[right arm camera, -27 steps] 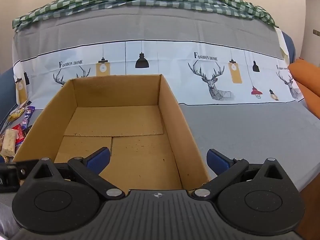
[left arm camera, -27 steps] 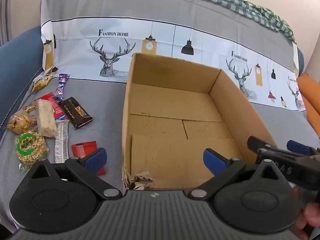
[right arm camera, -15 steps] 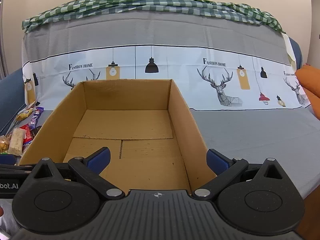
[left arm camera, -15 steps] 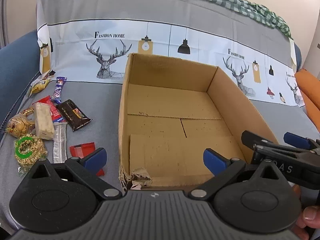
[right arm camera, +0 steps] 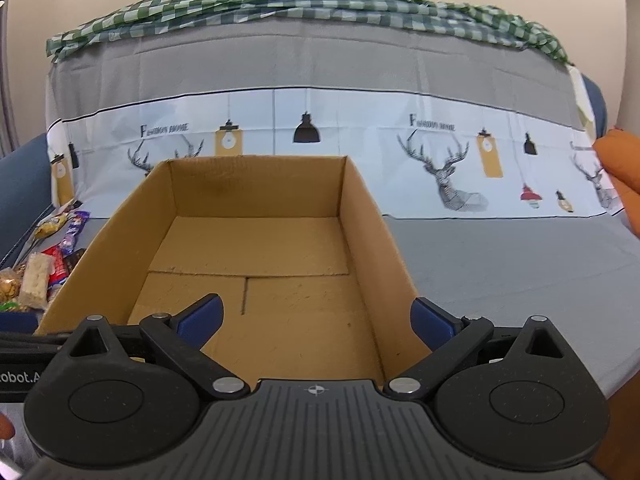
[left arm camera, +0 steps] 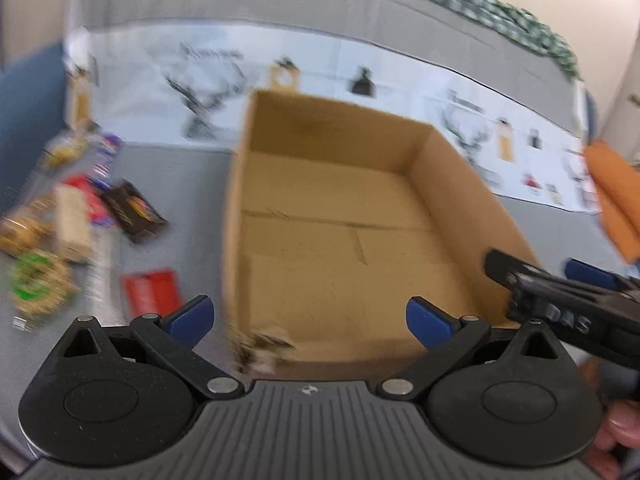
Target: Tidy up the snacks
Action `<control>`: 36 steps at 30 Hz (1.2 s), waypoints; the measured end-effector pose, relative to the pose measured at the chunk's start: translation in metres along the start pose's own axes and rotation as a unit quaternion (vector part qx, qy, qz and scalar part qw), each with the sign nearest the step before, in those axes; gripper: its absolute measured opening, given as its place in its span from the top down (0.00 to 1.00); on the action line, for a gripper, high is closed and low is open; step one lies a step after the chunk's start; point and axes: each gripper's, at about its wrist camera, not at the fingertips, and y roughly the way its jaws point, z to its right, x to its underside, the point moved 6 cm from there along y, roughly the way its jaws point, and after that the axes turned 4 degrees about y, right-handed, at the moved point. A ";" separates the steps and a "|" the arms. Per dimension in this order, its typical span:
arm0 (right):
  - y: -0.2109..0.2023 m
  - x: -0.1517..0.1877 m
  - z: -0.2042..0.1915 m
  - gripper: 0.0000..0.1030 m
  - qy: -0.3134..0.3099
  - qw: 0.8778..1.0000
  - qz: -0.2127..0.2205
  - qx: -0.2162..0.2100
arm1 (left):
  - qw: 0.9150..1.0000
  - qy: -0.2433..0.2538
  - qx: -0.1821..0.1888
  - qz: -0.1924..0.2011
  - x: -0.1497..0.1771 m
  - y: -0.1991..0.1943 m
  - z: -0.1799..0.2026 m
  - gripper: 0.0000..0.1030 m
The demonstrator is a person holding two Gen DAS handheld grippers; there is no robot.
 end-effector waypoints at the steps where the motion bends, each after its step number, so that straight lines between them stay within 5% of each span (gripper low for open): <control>1: 0.000 0.000 0.002 0.03 0.008 1.000 -0.002 0.001 | 1.000 0.008 0.002 0.000 0.001 0.000 0.002 0.01; 6: 0.004 0.003 0.007 0.03 0.034 0.999 -0.018 0.002 | 1.000 0.016 -0.018 0.013 0.000 -0.002 0.001 0.01; 9: 0.004 0.004 0.005 0.03 0.034 0.999 -0.021 0.001 | 1.000 0.019 0.008 0.007 0.001 -0.003 0.004 0.01; 19: 0.002 -0.001 0.001 0.06 0.026 1.000 0.011 0.001 | 0.999 0.034 -0.002 0.040 -0.005 -0.017 0.003 0.03; 22: 0.000 -0.002 -0.002 0.11 0.025 1.000 0.015 0.002 | 0.998 0.041 -0.009 0.051 -0.006 -0.023 0.000 0.11; 24: -0.002 -0.003 -0.005 0.18 0.026 1.000 0.016 -0.001 | 0.998 0.037 -0.007 0.052 -0.007 -0.028 -0.004 0.25; 28: -0.004 -0.005 -0.019 0.44 0.034 0.999 0.012 -0.027 | 1.000 0.013 0.013 0.023 -0.017 -0.033 -0.024 0.69; 36: -0.020 -0.017 -0.075 0.50 0.036 0.993 0.039 -0.104 | 1.000 0.006 -0.003 -0.003 -0.051 -0.035 -0.105 0.69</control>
